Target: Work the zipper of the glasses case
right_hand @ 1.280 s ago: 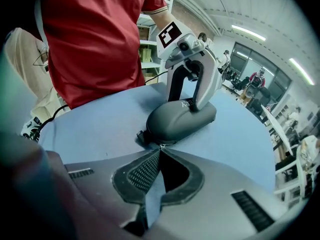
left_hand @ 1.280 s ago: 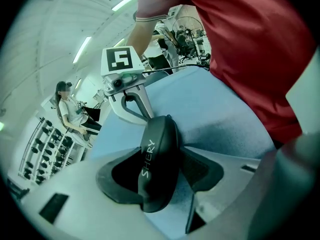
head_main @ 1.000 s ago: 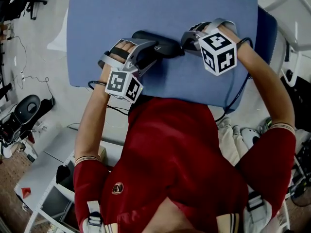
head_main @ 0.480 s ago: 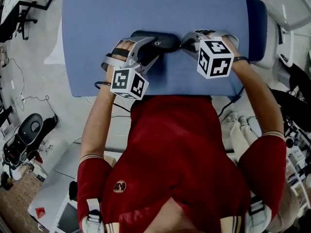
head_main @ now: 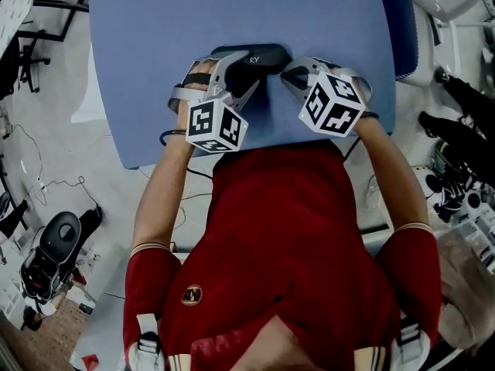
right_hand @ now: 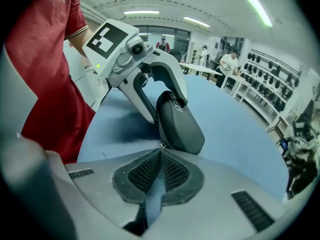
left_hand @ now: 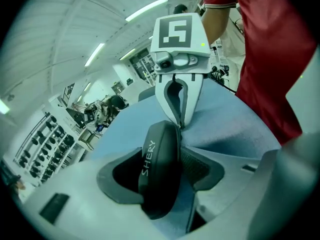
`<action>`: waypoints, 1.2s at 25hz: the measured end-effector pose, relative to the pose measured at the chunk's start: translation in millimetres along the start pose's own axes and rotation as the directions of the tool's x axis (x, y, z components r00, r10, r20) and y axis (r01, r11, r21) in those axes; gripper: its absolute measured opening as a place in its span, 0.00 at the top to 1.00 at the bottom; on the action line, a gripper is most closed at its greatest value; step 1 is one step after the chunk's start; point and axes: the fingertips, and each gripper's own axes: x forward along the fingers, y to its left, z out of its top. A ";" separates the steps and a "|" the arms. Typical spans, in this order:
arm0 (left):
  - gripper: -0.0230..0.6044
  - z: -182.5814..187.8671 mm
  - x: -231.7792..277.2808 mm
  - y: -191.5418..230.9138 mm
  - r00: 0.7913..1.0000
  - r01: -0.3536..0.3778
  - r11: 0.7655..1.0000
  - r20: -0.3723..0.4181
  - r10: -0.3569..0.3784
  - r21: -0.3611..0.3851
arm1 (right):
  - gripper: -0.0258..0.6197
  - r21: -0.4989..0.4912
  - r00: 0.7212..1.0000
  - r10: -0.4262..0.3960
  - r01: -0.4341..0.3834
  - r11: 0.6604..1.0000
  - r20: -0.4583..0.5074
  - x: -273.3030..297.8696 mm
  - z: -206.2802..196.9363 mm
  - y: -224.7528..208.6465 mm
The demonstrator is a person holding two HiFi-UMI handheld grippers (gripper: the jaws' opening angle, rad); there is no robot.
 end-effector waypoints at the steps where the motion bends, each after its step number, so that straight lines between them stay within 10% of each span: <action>1: 0.59 -0.5 0.2 0.6 1.000 -0.001 1.000 0.001 0.001 -0.001 | 0.96 0.025 1.000 -0.022 0.022 0.999 0.001 1.3 2.6 0.7; 14: 0.59 -0.2 -2.1 -7.8 0.998 0.036 0.998 0.050 -0.039 0.060 | 0.96 0.299 0.968 -0.250 0.229 0.926 0.031 12.1 19.0 12.5; 30: 0.59 8.8 -30.1 -40.6 0.991 0.108 0.985 0.068 -0.118 0.136 | 0.96 0.152 0.968 -0.251 0.246 0.957 0.013 -16.2 -26.6 28.8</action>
